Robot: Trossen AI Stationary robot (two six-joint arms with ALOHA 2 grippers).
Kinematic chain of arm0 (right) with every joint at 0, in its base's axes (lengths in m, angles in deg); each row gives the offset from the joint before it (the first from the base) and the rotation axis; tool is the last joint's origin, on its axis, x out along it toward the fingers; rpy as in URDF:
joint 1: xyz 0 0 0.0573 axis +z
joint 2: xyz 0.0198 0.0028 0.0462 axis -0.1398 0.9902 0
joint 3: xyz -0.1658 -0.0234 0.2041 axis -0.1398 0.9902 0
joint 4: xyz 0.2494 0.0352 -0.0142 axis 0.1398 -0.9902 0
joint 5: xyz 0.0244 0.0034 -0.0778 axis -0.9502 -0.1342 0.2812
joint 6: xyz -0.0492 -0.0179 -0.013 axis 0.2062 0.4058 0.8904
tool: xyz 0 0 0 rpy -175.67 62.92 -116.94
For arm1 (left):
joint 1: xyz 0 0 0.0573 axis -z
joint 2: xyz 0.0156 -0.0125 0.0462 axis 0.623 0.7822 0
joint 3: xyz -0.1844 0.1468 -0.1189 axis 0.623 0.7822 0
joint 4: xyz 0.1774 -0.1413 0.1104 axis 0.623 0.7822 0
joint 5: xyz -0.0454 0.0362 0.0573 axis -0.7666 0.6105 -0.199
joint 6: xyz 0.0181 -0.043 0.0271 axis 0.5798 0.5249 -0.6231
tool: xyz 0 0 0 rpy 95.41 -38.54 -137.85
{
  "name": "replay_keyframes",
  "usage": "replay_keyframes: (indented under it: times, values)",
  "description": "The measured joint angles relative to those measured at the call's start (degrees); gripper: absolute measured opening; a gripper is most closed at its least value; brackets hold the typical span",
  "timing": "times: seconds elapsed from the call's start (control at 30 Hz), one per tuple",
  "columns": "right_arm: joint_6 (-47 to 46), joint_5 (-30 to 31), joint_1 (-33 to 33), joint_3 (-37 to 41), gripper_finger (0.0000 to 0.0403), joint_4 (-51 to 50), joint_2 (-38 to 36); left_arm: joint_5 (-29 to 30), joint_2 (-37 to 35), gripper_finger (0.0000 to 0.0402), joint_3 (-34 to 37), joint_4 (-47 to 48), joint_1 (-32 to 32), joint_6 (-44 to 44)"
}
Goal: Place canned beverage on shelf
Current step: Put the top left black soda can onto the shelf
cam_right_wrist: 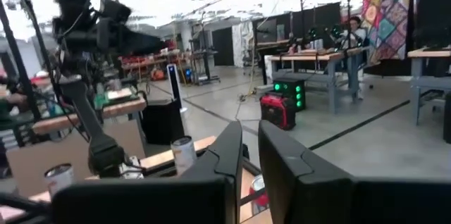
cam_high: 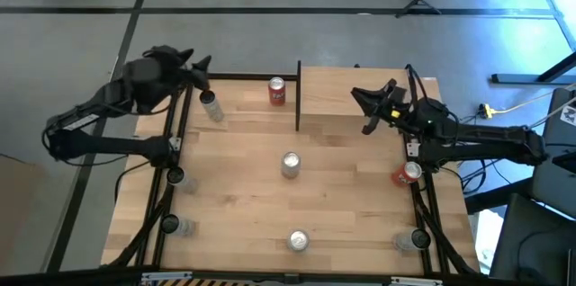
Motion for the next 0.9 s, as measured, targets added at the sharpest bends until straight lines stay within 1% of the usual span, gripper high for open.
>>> replay_keyframes:
  times: [0.13, 0.2, 0.3, 0.37, 0.43, 0.53, 0.6, 0.67, 0.73, 0.9]
  values:
    - [3.28, -0.04, 0.0, -1.33, 0.0037, 0.28, 0.38, -1.38, 1.21, 0.0303, -0.32, 0.2, -0.23, -3.74]
    - [4.45, -0.04, 0.0, -1.76, 0.0037, 0.12, 0.38, -2.02, 1.86, 0.0304, 0.12, 0.88, 0.04, -1.96]
    - [6.22, -0.04, 0.0, -1.94, 0.0037, 0.44, 0.38, -3.09, 3.84, 0.0304, 0.01, 4.98, -1.14, 2.57]
    - [6.38, -0.04, 0.0, -1.94, 0.0037, 0.41, 0.38, -6.86, 6.0, 0.0304, -1.36, 11.0, -3.7, 6.64]
    - [6.36, -0.03, 0.0, -1.94, 0.0037, 0.39, 0.38, -12.01, 9.12, 0.0304, -3.99, 16.78, -7.11, 10.12]
    - [6.36, -0.04, -0.01, -1.94, 0.0037, 0.1, 0.38, -20.55, 15.53, 0.0304, -8.11, 27.94, -12.39, 12.52]
    - [6.36, -0.04, 0.0, -1.94, 0.0037, -0.26, 0.4, -24.73, 20.01, 0.0304, -10.2, 34.62, -15.48, 13.2]
    - [6.36, -0.03, -0.02, -1.94, 0.0037, -0.56, 0.38, -26.67, 23.63, 0.0304, -11.61, 40.69, -17.98, 13.11]
    - [6.36, -0.02, -0.02, -1.94, 0.0037, -0.87, 0.38, -27.44, 26.3, 0.0304, -11.99, 43.67, -20.08, 12.0]
    - [6.29, -0.04, 0.0, -1.94, 0.0037, -1.15, 0.38, -29.76, 29.9, 0.0304, -11.93, 44.37, -21.95, 10.04]
